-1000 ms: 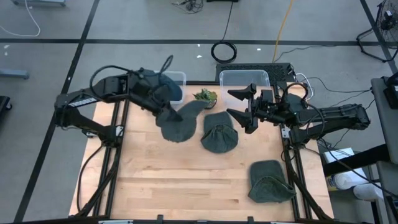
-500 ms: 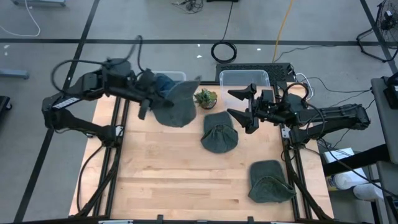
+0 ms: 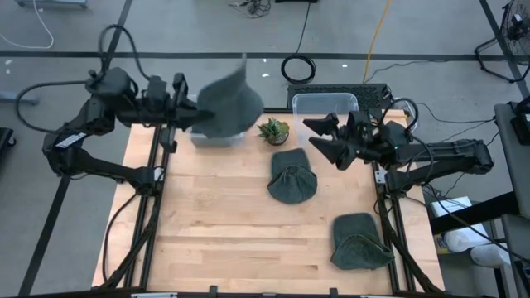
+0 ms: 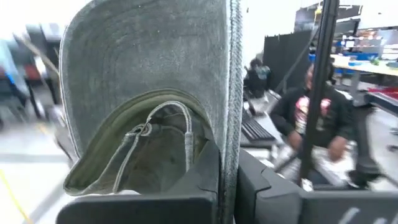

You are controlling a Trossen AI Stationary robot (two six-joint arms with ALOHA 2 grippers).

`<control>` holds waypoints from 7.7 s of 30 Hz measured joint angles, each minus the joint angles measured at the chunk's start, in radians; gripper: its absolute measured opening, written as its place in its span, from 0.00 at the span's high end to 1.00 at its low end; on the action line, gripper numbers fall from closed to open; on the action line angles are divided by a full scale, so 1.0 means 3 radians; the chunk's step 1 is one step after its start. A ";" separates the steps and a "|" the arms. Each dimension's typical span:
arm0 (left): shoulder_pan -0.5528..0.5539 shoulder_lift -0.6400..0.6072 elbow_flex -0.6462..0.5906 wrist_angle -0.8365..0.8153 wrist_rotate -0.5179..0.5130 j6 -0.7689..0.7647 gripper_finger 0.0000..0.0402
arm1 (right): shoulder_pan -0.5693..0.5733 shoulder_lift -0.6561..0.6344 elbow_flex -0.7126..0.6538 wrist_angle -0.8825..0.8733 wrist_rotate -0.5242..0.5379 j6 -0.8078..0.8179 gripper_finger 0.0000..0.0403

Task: Pick & Place hat
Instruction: Put the top left green cap into the right transparent bin

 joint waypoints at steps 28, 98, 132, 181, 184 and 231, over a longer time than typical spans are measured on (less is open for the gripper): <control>0.0934 0.0472 0.0000 0.1153 0.1796 0.0542 0.97 | -0.0117 0.1313 0.1180 0.0095 0.0851 -0.0024 0.08; 0.1000 0.0531 -0.0001 0.1379 0.1944 -0.0728 0.65 | -0.0037 0.0779 0.1330 -0.0061 -0.0165 -0.1090 0.98; 0.1128 0.0531 -0.0001 0.1024 0.1951 -0.1003 0.49 | -0.0556 0.0257 0.2620 -0.4309 0.0774 -0.2526 0.98; 0.1128 0.0531 -0.0001 0.0921 0.1943 -0.0971 0.52 | -0.2728 0.1237 0.3137 -0.5783 -0.0899 -0.4938 0.98; 0.1128 0.0531 -0.0001 0.0922 0.1943 -0.0972 0.52 | -0.2764 0.1351 0.3137 -0.5838 -0.0905 -0.4934 0.98; 0.1258 0.0333 0.0000 -0.0353 0.1918 0.0430 0.55 | -0.2988 0.1314 0.0856 -0.3836 -0.1161 -0.4399 0.98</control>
